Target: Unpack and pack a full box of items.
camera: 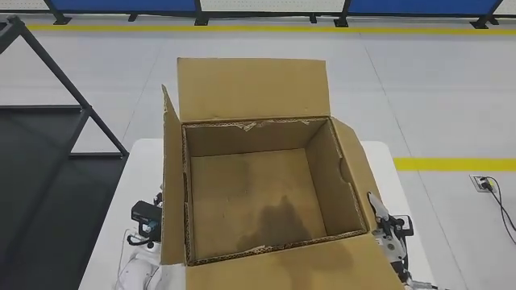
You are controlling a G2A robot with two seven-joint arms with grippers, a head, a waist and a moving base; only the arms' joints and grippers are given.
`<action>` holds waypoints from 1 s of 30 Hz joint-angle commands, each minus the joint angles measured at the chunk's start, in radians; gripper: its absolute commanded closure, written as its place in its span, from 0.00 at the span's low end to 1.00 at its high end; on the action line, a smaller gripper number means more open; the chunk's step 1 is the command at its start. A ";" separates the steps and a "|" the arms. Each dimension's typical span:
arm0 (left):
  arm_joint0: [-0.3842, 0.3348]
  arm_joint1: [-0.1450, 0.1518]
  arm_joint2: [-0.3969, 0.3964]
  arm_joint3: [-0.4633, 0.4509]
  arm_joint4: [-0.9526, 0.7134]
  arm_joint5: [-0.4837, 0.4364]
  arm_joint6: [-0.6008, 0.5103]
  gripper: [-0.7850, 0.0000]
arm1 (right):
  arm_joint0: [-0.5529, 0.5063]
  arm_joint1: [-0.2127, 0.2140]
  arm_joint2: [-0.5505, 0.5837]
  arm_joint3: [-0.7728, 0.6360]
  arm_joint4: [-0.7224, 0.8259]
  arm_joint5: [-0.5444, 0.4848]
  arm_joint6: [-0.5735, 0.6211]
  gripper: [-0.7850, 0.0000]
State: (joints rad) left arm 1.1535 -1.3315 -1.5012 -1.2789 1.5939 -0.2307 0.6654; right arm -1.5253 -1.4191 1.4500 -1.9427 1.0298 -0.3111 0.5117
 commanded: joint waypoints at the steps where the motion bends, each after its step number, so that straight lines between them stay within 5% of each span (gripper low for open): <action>1: -0.004 0.001 0.006 0.003 0.002 0.002 0.001 0.61 | -0.002 0.000 0.001 0.000 0.001 0.000 0.002 1.00; 6: -0.008 0.003 0.012 0.007 0.004 0.014 0.002 1.00 | -0.005 0.001 0.005 0.003 0.004 0.000 0.005 1.00; 30: 0.055 0.015 -0.087 -0.024 -0.129 0.148 0.024 1.00 | 0.006 -0.002 0.020 0.023 -0.008 -0.036 -0.038 1.00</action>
State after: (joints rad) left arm 1.2045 -1.3166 -1.5845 -1.2960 1.4691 -0.0863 0.6835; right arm -1.5196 -1.4212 1.4691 -1.9200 1.0268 -0.3461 0.4777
